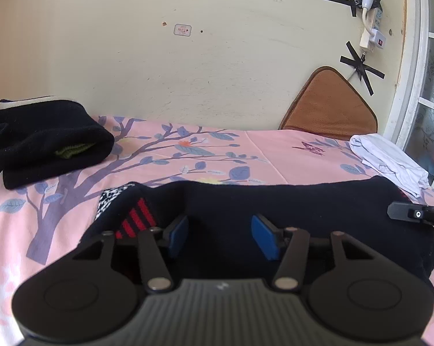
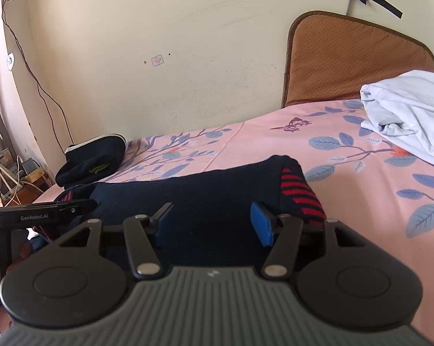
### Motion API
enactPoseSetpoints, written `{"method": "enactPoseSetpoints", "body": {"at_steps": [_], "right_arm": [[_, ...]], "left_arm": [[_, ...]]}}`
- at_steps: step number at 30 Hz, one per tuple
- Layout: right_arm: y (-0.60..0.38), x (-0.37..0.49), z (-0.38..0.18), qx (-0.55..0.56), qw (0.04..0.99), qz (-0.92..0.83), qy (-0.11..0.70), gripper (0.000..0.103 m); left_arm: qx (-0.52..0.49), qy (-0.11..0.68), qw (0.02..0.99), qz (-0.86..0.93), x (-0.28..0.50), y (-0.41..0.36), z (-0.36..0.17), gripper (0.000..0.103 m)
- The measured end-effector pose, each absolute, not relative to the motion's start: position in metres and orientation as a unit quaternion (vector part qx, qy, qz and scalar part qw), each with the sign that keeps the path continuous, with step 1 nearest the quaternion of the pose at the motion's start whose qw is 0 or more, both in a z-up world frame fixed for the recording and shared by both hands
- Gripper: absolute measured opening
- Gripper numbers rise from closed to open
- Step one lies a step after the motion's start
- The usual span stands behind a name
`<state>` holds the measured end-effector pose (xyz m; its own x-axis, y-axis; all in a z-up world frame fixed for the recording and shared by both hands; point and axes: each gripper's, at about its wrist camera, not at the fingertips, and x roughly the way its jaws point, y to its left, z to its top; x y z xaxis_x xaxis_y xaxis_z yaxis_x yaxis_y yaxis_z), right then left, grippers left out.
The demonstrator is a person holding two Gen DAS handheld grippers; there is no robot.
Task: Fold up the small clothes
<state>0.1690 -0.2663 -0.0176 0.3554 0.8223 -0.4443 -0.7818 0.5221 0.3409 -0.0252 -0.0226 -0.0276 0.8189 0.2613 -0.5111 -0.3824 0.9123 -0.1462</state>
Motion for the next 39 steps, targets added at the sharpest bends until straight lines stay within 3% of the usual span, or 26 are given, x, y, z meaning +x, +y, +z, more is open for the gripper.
{"method": "enactPoseSetpoints", "body": {"at_steps": [21,26,39], "right_arm": [[-0.2689,0.1703,-0.0169,0.045,0.819,0.492,0.291,0.064],[-0.2686,0.1696,-0.0168,0.045,0.819,0.492,0.291,0.064],[-0.2691,0.1711,-0.0171,0.045,0.818,0.493,0.291,0.064]], "left_arm": [[-0.123,0.246,0.946,0.170,-0.0256,-0.0251,-0.0274,0.054],[-0.126,0.238,0.951,0.153,-0.0279,-0.0263,-0.0278,0.067],[-0.117,0.241,0.951,0.154,-0.0279,-0.0282,-0.0274,0.068]]}}
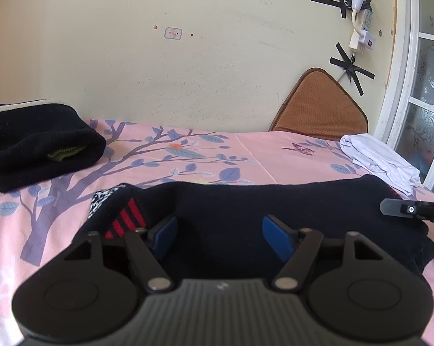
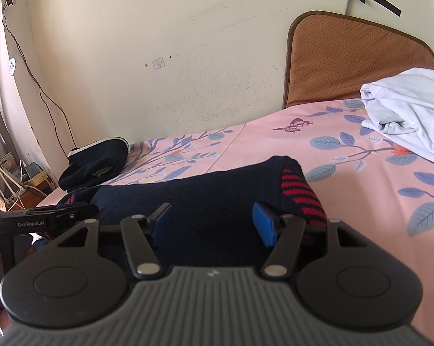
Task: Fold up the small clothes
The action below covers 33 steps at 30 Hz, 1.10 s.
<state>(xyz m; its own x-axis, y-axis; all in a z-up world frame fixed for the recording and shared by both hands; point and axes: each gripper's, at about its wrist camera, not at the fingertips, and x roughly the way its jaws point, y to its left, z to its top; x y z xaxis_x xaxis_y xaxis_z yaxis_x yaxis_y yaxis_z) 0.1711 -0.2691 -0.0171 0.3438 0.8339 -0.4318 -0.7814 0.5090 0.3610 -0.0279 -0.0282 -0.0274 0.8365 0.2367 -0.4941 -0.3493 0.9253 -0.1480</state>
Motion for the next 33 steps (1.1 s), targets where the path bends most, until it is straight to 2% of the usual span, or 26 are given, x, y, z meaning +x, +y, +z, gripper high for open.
{"method": "enactPoseSetpoints", "body": {"at_steps": [33], "right_arm": [[-0.2681,0.1693,-0.0173,0.048,0.818,0.493,0.291,0.066]], "left_arm": [[-0.111,0.242,0.952,0.155,-0.0280,-0.0286,-0.0274,0.068]]}}
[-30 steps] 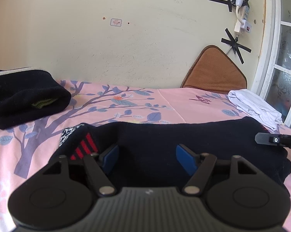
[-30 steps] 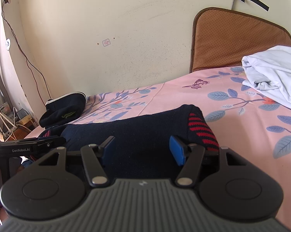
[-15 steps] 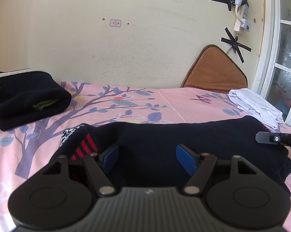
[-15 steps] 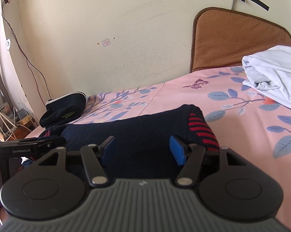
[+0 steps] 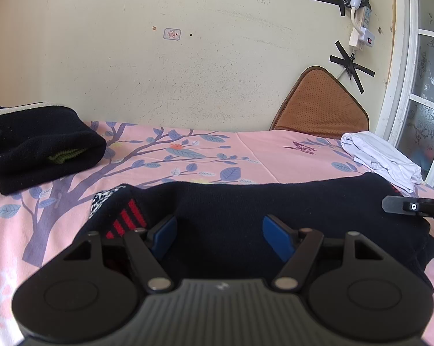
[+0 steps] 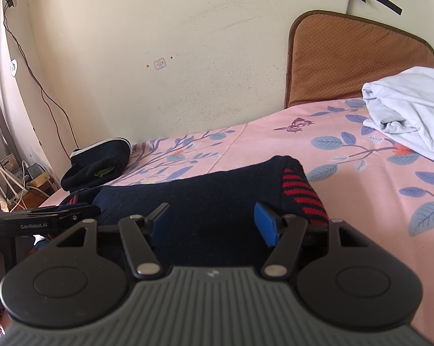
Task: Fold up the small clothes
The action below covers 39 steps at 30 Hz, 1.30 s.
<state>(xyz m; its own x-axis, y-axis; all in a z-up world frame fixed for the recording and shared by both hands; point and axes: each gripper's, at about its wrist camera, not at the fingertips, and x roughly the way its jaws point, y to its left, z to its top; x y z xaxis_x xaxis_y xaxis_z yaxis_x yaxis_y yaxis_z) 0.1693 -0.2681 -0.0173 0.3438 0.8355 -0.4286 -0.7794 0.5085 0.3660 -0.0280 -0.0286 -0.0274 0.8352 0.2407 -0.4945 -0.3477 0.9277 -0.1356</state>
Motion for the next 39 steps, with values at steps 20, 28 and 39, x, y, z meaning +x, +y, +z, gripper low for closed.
{"method": "enactPoseSetpoints", "body": {"at_steps": [20,28,39], "right_arm": [[-0.2691,0.1696,-0.0171,0.051,0.817,0.494,0.291,0.068],[-0.2690,0.1694,-0.0171,0.051,0.818,0.494,0.291,0.068],[-0.2690,0.1693,-0.0171,0.052,0.818,0.494,0.291,0.068]], "left_arm": [[-0.117,0.250,0.952,0.133,-0.0255,-0.0251,-0.0287,0.080],[-0.116,0.251,0.952,0.133,-0.0259,-0.0255,-0.0281,0.080],[-0.112,0.253,0.952,0.132,-0.0265,-0.0263,-0.0277,0.080]]}}
